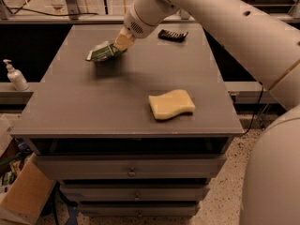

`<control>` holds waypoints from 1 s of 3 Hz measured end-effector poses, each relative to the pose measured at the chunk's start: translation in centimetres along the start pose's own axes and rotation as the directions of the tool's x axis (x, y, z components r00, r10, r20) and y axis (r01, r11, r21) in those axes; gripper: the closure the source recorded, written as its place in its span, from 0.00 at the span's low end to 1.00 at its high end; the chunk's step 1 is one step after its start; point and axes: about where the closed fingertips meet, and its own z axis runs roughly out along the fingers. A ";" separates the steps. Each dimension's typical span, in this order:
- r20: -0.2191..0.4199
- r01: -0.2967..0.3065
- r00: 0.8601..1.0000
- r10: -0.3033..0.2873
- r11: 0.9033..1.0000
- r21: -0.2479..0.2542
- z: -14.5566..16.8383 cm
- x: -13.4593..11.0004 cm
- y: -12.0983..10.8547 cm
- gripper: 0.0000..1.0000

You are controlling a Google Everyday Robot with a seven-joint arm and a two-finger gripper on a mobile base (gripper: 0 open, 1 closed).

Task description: Move green jalapeno chip bag near sponge

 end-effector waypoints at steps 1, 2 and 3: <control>-0.018 0.016 1.000 -0.016 1.000 0.007 -3.7 2.3 -0.2 1.00; -0.033 0.024 0.999 -0.024 1.000 0.002 -6.5 4.8 0.7 1.00; -0.069 0.004 0.998 -0.004 1.000 -0.003 -9.0 8.3 1.8 1.00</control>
Offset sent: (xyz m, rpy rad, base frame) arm -0.0683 -0.1172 0.0200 -0.0628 0.0027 0.0075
